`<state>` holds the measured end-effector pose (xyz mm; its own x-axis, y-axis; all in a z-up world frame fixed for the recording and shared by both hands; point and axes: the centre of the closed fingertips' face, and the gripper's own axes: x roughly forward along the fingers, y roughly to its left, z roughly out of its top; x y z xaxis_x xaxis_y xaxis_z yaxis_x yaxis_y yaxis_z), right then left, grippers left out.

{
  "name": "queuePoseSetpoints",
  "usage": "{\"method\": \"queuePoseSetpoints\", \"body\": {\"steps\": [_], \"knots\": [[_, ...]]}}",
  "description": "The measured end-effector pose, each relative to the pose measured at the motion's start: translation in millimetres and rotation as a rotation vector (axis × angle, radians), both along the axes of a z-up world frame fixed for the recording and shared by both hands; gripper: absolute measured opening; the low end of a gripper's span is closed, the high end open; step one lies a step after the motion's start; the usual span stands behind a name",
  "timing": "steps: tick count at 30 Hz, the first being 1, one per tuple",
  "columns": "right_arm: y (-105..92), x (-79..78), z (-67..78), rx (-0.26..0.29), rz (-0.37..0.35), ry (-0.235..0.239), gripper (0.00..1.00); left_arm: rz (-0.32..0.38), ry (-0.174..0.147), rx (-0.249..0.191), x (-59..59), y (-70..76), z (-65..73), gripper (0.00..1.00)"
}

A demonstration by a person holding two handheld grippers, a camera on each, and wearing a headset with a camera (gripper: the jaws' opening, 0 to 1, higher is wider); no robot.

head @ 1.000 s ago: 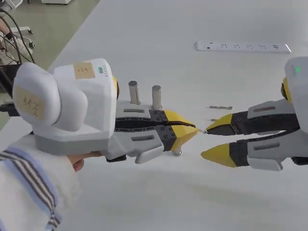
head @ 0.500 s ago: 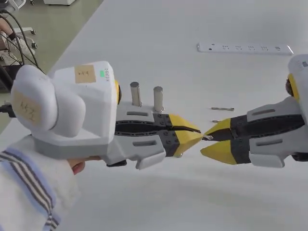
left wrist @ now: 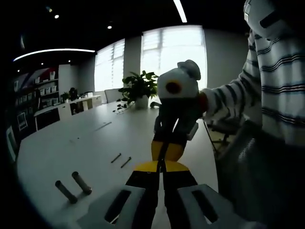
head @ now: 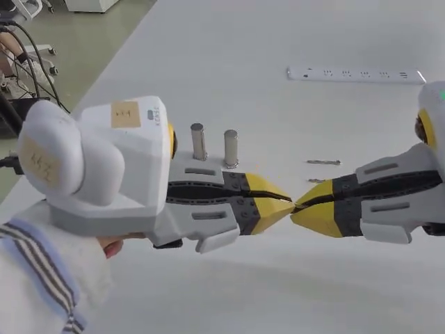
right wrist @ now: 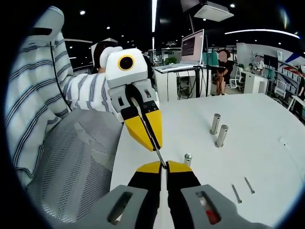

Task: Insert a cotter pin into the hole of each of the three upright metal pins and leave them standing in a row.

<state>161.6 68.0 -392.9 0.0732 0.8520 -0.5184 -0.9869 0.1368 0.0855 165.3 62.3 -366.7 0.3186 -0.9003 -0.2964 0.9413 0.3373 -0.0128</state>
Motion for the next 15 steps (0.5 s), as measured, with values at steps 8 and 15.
{"method": "queuePoseSetpoints", "body": {"steps": [8, 15], "knots": [[-2.1, -4.3, 1.6, -0.013, 0.036, -0.010, 0.00, -0.007, 0.008, 0.007, -2.8, -1.3, -2.4, 0.00], [-7.2, -8.5, 3.6, -0.017, 0.075, -0.008, 0.00, -0.025, 0.022, 0.006, -7.6, -5.1, -2.9, 0.00]]}}
